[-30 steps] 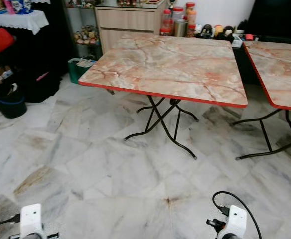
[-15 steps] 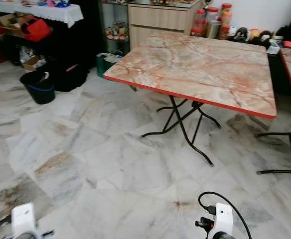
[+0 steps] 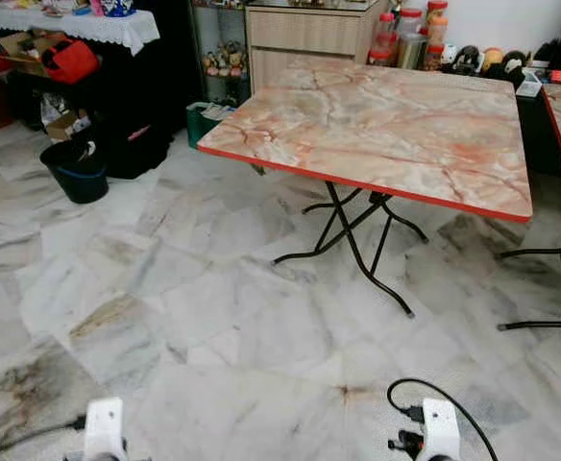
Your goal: Setting the table
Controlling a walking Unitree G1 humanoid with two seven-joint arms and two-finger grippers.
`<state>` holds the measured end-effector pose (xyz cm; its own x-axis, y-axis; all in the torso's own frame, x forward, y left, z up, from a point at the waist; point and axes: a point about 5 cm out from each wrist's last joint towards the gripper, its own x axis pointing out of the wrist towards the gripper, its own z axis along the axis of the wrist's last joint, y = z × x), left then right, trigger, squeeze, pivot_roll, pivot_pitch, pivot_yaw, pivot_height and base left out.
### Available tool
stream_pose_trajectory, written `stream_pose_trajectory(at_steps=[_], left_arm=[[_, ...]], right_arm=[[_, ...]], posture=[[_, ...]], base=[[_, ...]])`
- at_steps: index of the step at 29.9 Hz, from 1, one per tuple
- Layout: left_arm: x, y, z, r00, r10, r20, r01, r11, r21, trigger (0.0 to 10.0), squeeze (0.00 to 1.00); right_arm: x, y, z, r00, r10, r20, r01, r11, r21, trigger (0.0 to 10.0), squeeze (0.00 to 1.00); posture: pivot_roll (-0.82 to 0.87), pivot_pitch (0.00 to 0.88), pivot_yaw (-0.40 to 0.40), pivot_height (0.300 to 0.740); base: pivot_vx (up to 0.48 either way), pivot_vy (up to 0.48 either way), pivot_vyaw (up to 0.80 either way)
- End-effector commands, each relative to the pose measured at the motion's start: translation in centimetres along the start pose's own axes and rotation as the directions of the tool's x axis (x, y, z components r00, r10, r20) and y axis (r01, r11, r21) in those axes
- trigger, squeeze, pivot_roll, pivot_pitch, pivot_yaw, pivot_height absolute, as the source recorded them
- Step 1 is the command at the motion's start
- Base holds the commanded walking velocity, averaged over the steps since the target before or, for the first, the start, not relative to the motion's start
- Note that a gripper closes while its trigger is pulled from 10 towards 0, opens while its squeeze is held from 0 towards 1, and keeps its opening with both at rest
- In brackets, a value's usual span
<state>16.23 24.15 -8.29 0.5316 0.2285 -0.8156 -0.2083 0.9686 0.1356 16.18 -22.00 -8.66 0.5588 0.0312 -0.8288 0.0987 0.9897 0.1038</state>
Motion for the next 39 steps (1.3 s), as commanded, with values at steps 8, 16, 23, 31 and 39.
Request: stream_pose_trajectory(at_steps=[8, 16, 23, 31, 39], left_arm=[[-0.5, -0.7, -2.6, 0.997, -0.006, -0.073, 0.009, 0.999, 0.034, 10.0, 0.00], [-0.6, -1.0, -3.0, 0.996, -0.018, -0.091, 0.024, 0.998, 0.065, 10.0, 0.00], [-0.7, -1.4, -3.4, 0.994, -0.021, -0.103, 0.027, 0.998, 0.054, 10.0, 0.00], [-0.6, -1.3, -3.1, 0.995, -0.039, -0.097, 0.047, 0.996, 0.080, 10.0, 0.00], [-0.6, -1.2, -3.2, 0.993, -0.033, -0.112, 0.043, 0.995, 0.087, 10.0, 0.00]], right_arm=[[-0.7, -1.4, -1.4, 0.998, -0.019, -0.057, 0.017, 0.999, -0.032, 10.0, 0.00], [-0.9, -1.8, -1.8, 0.996, 0.007, -0.087, -0.014, 0.997, -0.074, 10.0, 0.00], [-1.0, -2.1, -1.7, 0.995, 0.028, -0.100, -0.039, 0.994, -0.104, 10.0, 0.00], [-1.0, -1.9, -1.6, 0.997, 0.035, -0.070, -0.041, 0.995, -0.088, 10.0, 0.00], [-1.0, -1.9, -1.9, 0.995, 0.036, -0.088, -0.043, 0.996, -0.080, 10.0, 0.00]], posture=[[0.04, 0.000, -0.016, 0.740], [0.05, 0.000, -0.038, 0.740], [0.02, 0.000, -0.048, 0.740], [0.00, 0.000, -0.030, 0.740], [0.02, 0.000, -0.024, 0.740]], base=[[0.000, 0.000, 0.00], [0.000, 0.000, 0.00], [0.000, 0.000, 0.00], [0.000, 0.000, 0.00], [0.288, 0.000, -0.25]])
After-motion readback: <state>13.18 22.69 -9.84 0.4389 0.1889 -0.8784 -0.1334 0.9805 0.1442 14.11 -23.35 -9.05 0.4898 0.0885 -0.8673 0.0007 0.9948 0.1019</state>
